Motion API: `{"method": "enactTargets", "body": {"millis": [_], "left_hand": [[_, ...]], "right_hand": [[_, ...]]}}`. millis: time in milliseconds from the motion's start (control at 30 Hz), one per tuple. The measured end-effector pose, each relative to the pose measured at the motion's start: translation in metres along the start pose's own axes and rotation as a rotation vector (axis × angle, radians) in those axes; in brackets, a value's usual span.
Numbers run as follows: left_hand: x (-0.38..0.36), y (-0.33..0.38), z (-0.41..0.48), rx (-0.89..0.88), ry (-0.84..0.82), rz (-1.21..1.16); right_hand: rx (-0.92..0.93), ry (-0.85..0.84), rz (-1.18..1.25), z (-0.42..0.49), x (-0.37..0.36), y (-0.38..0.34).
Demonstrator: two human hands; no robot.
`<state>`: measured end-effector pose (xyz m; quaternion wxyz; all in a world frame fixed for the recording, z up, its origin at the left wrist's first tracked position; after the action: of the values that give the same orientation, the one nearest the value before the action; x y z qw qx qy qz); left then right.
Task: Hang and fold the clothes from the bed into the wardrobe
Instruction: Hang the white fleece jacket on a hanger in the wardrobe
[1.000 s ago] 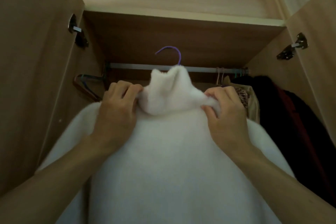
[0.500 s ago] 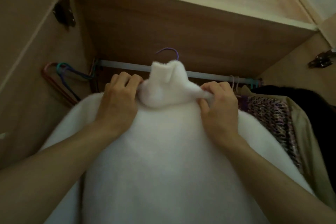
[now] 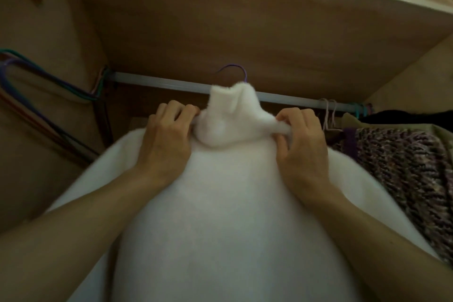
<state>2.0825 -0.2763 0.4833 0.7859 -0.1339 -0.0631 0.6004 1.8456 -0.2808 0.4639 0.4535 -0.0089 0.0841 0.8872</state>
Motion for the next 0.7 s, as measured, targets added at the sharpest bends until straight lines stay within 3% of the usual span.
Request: {"method": "enactTargets", "body": {"millis": [433, 567, 700], "left_hand": [[-0.135, 0.01, 0.081, -0.047, 0.053, -0.186], [-0.185, 0.013, 0.09, 0.0, -0.041, -0.224], [-0.229, 0.026, 0.092, 0.004, -0.158, -0.434]], "right_hand": [[-0.006, -0.017, -0.181, 0.054, -0.018, 0.095], [-0.06, -0.136, -0.295, 0.057, -0.027, 0.115], [-0.079, -0.2, -0.396, 0.051, -0.026, 0.126]]}}
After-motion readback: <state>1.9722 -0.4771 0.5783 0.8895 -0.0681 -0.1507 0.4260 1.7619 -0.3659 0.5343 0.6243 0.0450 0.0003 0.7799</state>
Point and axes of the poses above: each hand's wrist, its own z-axis towards the middle knuckle, its own x-axis out of the back of the hand, y = z × x, the point moved 4 cm from there along z, towards the middle knuckle, and after that the axes turned 14 degrees about -y, right-handed, at the moved point
